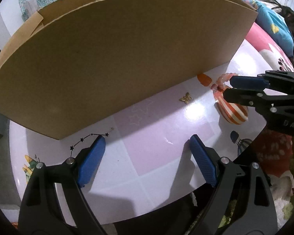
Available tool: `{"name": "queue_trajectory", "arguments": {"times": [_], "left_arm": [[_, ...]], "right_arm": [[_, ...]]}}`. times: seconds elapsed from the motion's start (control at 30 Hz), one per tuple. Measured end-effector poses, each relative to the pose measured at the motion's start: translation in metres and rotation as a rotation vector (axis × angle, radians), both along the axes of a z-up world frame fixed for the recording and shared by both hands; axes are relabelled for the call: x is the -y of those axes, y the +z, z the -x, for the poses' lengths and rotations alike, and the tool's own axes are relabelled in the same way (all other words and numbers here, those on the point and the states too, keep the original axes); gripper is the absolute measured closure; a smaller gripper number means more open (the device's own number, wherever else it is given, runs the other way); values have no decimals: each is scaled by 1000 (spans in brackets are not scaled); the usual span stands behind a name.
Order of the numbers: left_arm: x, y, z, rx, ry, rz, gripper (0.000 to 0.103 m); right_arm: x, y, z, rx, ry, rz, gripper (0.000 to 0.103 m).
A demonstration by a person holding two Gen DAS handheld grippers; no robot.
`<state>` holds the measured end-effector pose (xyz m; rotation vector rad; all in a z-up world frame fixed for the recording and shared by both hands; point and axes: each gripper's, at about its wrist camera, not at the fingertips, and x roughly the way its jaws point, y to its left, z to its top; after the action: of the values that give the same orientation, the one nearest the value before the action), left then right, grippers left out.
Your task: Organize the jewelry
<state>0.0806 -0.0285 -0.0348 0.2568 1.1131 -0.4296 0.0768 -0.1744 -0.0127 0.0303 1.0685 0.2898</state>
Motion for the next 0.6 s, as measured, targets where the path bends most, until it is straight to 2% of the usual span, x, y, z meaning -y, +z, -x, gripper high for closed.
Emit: {"name": "queue_trajectory", "arguments": {"times": [0.33,0.47,0.6], "left_arm": [[-2,-2,-8,-4,11,-4,18],[1,0,-3,1,11,-9,17],[0,1,2,8,12,-15,17]], "right_arm": [[-14,-2,2,37,15,118,88],[-14,-2,2,43,18,129,93],[-5,-2,7,41,-2,111,93]]}}
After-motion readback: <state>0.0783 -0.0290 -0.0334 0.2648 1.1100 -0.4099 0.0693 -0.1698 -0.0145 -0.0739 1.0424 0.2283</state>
